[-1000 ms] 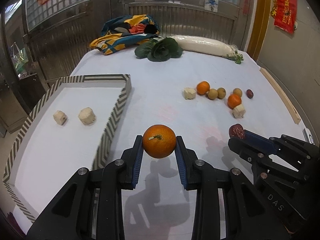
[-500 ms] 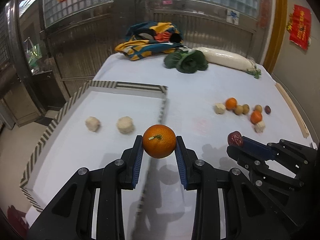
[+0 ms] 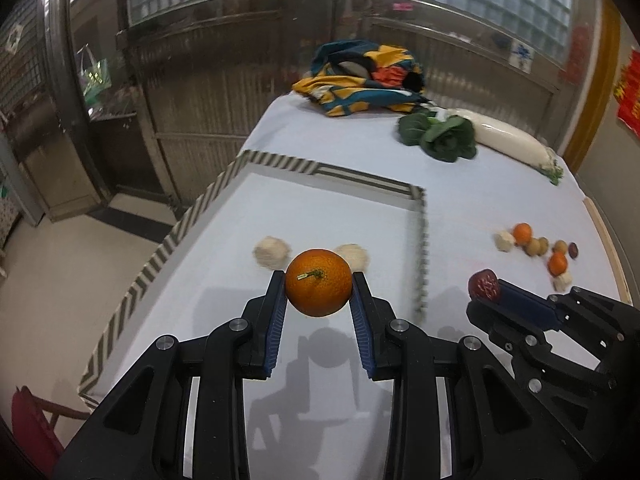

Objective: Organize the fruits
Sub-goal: 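Carry the held orange and red date over the striped tray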

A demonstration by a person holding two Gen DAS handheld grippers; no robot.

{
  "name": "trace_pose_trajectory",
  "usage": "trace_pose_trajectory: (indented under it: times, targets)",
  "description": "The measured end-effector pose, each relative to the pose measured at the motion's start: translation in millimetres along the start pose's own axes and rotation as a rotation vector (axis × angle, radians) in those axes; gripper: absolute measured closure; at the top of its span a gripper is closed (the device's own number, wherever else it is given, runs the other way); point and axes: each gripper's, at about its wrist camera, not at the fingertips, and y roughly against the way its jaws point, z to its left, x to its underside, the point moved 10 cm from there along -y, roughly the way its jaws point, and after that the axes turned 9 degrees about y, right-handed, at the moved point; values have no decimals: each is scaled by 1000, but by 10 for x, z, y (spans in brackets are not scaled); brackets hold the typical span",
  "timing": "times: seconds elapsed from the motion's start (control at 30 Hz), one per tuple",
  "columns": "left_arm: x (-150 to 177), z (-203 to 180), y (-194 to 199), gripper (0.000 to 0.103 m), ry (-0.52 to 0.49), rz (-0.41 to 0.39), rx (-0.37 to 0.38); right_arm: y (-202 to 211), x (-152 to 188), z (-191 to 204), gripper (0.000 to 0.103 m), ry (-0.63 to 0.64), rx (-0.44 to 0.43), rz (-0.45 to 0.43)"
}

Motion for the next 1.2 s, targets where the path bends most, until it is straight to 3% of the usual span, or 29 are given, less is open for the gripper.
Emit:
trace_pose_trajectory:
  times: [0.23,0.67,0.9,1.2]
  targets:
    - [-60,344,-169,72,44,30,-42,-274,-168,201,84,33,-46,21]
    - [-58,508,-514,72,80,141,-37,-789,-266,493,84,96,-130,107]
    - [-5,551,-670,72,86,175,-61,-1065,-174,548,84,130,-145,172]
    - [108,591,-820,71,101,251,-78,-1196,-159,535,84,146,-129,193]
